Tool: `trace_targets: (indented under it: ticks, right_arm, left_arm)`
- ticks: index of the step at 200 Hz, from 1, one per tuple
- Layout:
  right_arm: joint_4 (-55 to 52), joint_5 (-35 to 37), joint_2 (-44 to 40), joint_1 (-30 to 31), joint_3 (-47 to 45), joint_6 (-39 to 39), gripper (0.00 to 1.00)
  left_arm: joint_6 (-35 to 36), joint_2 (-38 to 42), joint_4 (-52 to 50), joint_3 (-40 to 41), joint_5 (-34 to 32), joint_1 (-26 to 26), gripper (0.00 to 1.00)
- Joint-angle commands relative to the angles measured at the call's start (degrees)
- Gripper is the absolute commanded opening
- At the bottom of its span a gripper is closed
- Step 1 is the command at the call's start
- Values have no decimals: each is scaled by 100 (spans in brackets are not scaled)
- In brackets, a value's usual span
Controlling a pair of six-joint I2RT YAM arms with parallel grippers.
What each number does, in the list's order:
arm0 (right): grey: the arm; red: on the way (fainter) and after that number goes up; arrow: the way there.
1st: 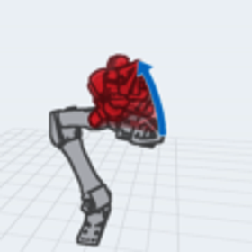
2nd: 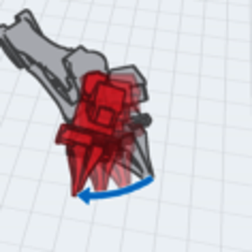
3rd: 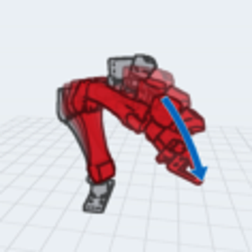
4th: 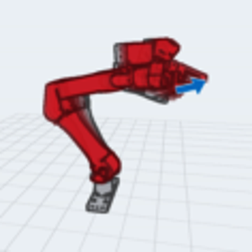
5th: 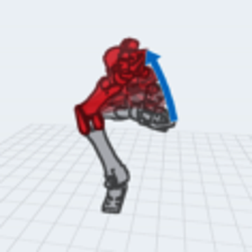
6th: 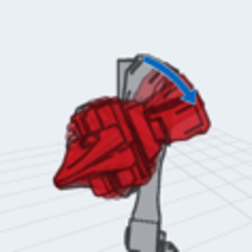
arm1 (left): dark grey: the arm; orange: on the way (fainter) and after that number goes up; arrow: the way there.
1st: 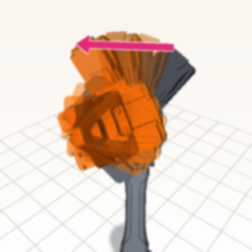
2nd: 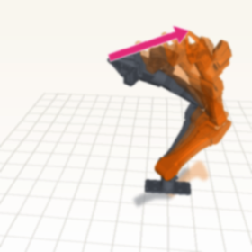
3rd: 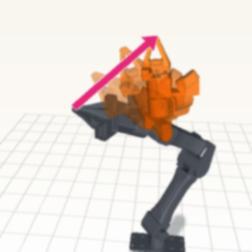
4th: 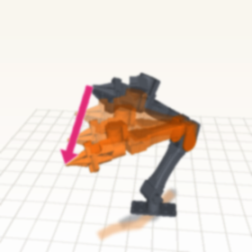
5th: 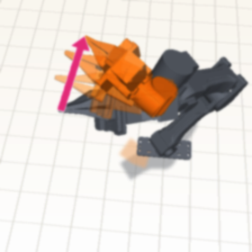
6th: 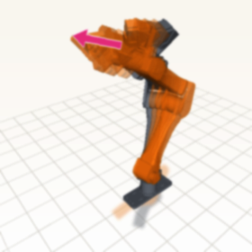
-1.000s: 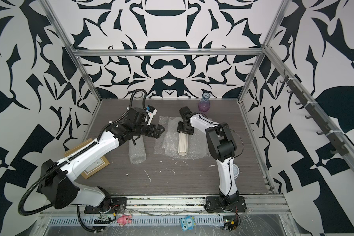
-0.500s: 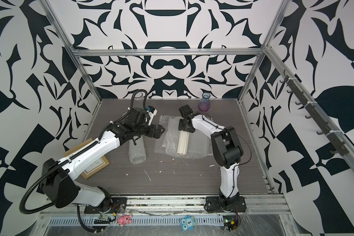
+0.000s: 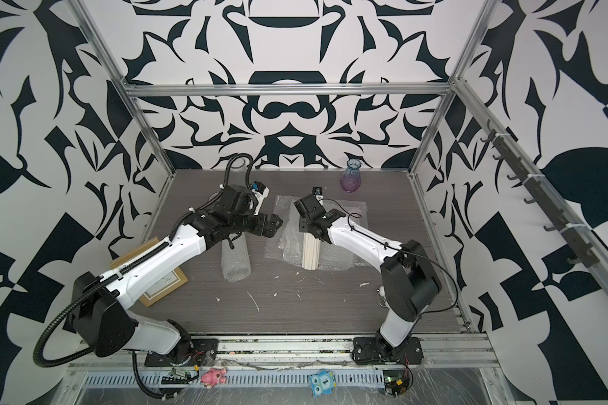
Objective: Unwrap the vase from the bubble wrap
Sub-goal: Pick up the vase from the bubble wrap.
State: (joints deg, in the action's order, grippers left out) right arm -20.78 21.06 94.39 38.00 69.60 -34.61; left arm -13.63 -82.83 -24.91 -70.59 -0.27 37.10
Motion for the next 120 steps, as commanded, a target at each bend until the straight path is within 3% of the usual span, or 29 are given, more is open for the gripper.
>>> trace_targets:
  ticks: [1,120]
  right_arm:
    - [597,565,-532,199,-297,-107,32]
    - [1571,1837,-2247,1624,-2039,428,27]
  left_arm:
    - [24,17,-36,-43,-95,11,99]
    - [-11,249,74,36,-164,10,99]
